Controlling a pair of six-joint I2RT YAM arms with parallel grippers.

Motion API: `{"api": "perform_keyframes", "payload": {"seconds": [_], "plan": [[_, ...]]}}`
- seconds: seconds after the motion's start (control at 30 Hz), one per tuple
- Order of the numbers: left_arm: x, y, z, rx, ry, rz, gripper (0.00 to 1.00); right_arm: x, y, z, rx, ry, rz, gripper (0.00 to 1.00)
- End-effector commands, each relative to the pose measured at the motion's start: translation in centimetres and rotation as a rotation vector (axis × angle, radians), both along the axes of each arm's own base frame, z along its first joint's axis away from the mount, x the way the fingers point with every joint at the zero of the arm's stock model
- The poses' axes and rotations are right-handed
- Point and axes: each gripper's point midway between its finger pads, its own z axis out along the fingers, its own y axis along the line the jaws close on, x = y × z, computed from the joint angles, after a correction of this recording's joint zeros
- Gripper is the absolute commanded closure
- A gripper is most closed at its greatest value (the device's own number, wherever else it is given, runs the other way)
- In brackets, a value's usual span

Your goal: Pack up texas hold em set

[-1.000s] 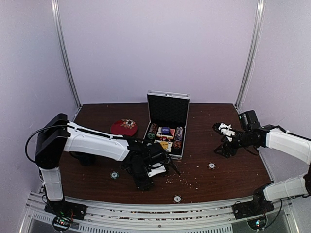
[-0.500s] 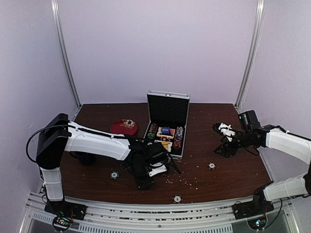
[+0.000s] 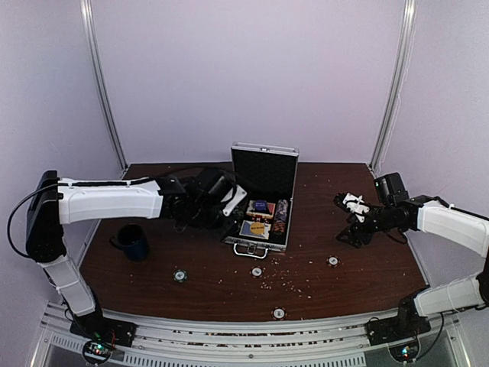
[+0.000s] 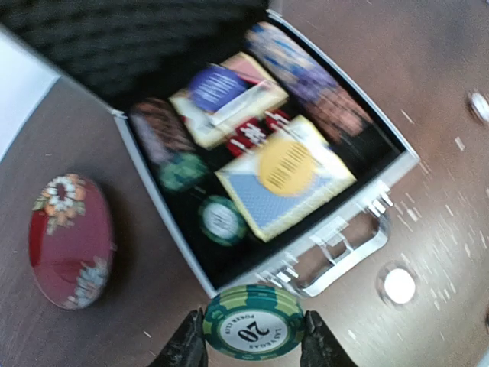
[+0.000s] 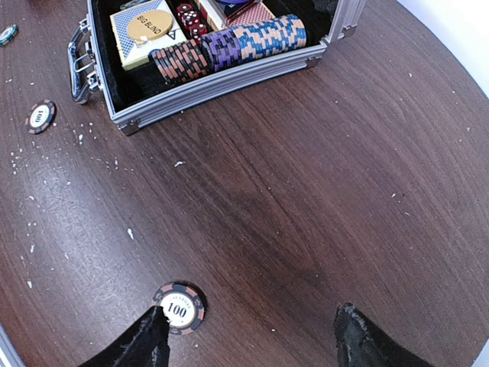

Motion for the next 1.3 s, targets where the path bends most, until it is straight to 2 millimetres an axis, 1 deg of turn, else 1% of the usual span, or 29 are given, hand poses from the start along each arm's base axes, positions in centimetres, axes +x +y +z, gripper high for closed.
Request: {"api": "perform_keyframes", "payload": {"seconds": [0.0,0.1,0.17,0.3,0.77,0.8,1.1,1.2,1.27], "plan": [[5.8,0.1,2.0,-0.165,-0.108,0.132,0.63,0.3,0.2,0.8,0.006,-0.016,0.007,0.26],[7.7,-0.3,0.5,-0.150,-0.114,0.139,0.63,0.4,0.2,0.9,0.004,-0.020,0.004,0.26],[8.5,-0.6,-0.6,-0.139,-0.112,0.139,0.63,0.3,0.1,0.9,0.002,-0.021,0.003,0.26],[9.8,-0.7,-2.1,-0.129,-0.114,0.153,0.63,0.4,0.1,0.9,-0.001,-0.021,0.003,0.26],[13.3,-1.5,-4.7,-0.175,-0.096,0.173,0.63,0.4,0.1,-0.1,-0.016,0.016,0.009,0.27],[13.5,-1.6,-5.1,-0.176,-0.087,0.171,0.63,0.5,0.1,0.0,-0.017,0.014,0.008,0.27],[14.3,-2.1,-5.9,-0.178,-0.086,0.171,0.62,0.5,0.1,-0.3,-0.021,0.024,0.010,0.27],[14.5,-2.1,-6.1,-0.172,-0.089,0.175,0.58,0.5,0.1,-0.4,-0.023,0.029,0.012,0.27],[14.6,-2.2,-6.2,-0.172,-0.088,0.176,0.54,0.5,0.1,-0.5,-0.023,0.032,0.014,0.27]]}}
